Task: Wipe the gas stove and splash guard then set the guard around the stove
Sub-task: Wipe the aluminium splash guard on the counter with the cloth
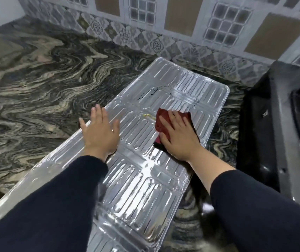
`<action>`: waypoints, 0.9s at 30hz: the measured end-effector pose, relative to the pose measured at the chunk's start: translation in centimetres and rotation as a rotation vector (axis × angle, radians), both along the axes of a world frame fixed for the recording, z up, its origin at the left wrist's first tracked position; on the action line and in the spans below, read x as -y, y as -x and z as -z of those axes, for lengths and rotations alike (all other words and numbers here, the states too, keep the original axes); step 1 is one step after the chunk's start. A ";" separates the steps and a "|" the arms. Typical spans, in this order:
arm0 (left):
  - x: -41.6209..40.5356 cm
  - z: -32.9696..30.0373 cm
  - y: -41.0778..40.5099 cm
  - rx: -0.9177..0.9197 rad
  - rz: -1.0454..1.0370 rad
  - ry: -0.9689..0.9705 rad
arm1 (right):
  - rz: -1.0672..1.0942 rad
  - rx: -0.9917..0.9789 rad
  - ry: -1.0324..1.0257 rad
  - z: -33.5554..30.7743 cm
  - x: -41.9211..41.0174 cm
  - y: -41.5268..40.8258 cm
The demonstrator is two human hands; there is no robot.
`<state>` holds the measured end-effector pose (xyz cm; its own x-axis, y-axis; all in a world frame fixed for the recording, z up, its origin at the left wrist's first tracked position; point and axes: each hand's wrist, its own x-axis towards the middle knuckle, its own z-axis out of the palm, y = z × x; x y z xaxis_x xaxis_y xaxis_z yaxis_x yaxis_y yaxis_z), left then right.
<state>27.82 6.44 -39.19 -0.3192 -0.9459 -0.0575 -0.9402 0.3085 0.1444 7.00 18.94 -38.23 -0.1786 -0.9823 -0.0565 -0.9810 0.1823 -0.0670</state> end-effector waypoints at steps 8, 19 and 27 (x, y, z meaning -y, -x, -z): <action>0.4 0.5 -0.1 0.011 0.023 0.055 | 0.164 0.045 -0.068 -0.3 4.4 7.9; 0.3 0.8 0.0 0.015 0.014 0.091 | 0.369 0.063 -0.055 -0.3 12.1 18.3; 0.2 0.6 0.1 0.020 0.010 0.085 | 0.363 0.180 -0.047 -0.8 7.6 9.3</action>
